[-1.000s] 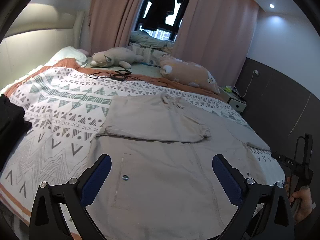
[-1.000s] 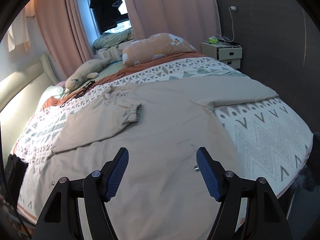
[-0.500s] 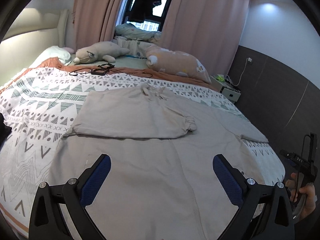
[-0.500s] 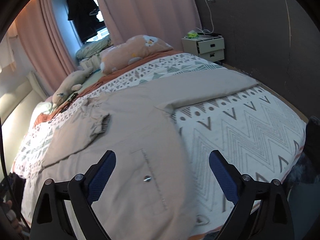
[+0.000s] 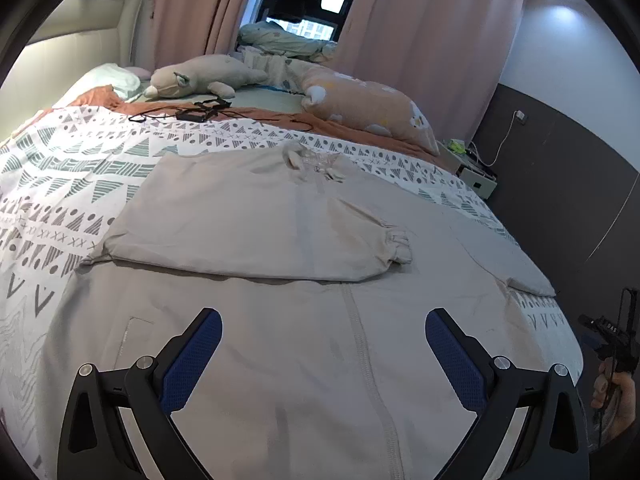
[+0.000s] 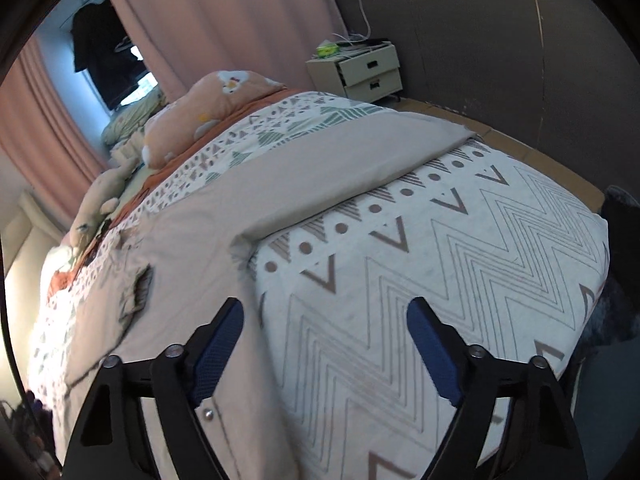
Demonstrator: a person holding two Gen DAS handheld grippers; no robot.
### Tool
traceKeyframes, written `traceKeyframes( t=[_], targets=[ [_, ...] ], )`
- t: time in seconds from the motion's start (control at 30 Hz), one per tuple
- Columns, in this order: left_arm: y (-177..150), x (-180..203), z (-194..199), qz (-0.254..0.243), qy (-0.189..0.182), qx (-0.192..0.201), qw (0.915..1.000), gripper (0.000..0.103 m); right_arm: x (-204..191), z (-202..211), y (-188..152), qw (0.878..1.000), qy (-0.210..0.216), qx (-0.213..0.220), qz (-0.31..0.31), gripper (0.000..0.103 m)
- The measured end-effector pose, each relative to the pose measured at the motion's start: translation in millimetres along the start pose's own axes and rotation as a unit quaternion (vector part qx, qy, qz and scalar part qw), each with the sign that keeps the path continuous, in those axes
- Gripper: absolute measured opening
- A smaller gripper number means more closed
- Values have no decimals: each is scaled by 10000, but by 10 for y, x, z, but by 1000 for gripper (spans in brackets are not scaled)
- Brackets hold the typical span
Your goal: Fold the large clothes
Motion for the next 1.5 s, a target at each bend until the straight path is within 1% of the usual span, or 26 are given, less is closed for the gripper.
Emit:
traceKeyframes(
  t=[0.07,0.17,0.23,0.33,0.43,0.53,0.67,0.83,0.9,0.97,1.1,1.13,1.2,1.23,1.27,1.33,1.5],
  targets=[
    [-8,-61,-102,4,68,-29,10000,101,98,-129,81,9998,-15,-34,-187,73],
    [-24,-174,-245,68,211,-68,9997,99,193,-325,208,9992,-2,-15,-395,71],
    [-50,-259,-319,138,342,-93,9993,98,257,-465,311,9986,-65,50,-526,69],
    [-101,-401,-397,302,518,-84,9982,96,318,-690,460,9977,-121,78,-664,60],
    [-139,-501,-441,398,724,-75,9966,95,350,-937,569,9966,-55,23,-817,55],
    [-171,-568,-436,417,893,-82,9951,95,377,-1158,677,9960,-56,9,-895,52],
    [-190,-622,-402,458,965,-57,9943,95,390,-1383,787,9963,-205,52,-831,51],
    [-172,-681,-369,599,1038,31,9928,95,566,-1662,816,9931,-307,-110,-1125,51],
    [-185,-686,-377,604,1076,24,9924,95,630,-1711,819,9927,-358,-93,-1145,50],
    [-199,-692,-396,633,1091,-16,9920,95,710,-1758,824,9917,-309,-71,-1244,43],
    [-224,-695,-433,639,1113,-99,9917,95,850,-1876,908,9897,-196,-42,-1414,36],
    [-225,-696,-428,632,1129,-97,9915,95,883,-1907,935,9892,-160,-50,-1457,33],
    [-230,-709,-405,663,1122,-64,9915,95,930,-1957,983,9888,-154,-60,-1482,20],
    [-226,-720,-389,691,1118,-42,9913,95,953,-1978,1005,9888,-175,-77,-1479,11],
    [-226,-731,-377,716,1120,-23,9911,95,968,-1995,1027,9889,-153,-96,-1473,8],
    [-226,-755,-358,758,1142,11,9906,95,959,-1987,1079,9899,-100,-51,-1413,4],
    [-217,-803,-354,853,1151,25,9897,95,685,-1686,1278,9959,-276,382,-773,3]
  ],
)
Point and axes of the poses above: each gripper's, at about its wrist camera, not at the fingertips, and z roughly against the way its jaws point, x to its right, y to its top, the point moved 2 cm from there along -z, roughly the way its jaws point, and after that the axes turned 4 degrees about x, right-handed, at the moved point
